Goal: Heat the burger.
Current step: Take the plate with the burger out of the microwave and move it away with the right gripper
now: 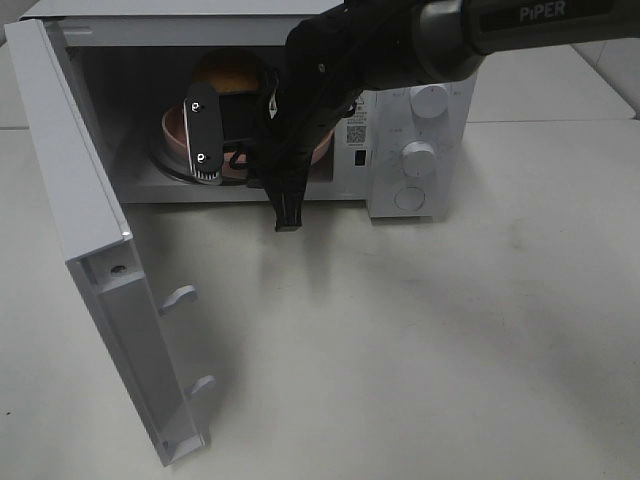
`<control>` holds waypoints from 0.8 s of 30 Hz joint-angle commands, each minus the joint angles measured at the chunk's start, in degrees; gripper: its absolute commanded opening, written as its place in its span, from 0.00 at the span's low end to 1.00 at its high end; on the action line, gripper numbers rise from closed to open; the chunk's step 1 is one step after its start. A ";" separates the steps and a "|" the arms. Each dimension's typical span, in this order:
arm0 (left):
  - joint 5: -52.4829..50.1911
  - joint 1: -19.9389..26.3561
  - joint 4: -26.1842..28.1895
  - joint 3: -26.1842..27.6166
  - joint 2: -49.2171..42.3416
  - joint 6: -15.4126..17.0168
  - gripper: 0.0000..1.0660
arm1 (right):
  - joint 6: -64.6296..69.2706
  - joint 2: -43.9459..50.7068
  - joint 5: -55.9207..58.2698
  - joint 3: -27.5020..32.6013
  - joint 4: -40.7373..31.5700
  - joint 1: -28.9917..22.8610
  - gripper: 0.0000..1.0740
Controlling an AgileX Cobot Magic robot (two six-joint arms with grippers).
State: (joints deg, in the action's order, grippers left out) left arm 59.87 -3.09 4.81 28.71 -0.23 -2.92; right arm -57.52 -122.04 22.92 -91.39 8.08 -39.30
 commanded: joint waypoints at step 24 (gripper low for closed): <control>-0.46 0.06 0.06 -0.23 -1.20 0.40 0.91 | -0.52 12.78 -24.18 21.89 5.39 0.46 0.00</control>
State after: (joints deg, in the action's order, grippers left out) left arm 59.87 -3.09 4.81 28.71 -0.23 -2.92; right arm -58.50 -111.96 2.23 -70.93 13.18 -39.42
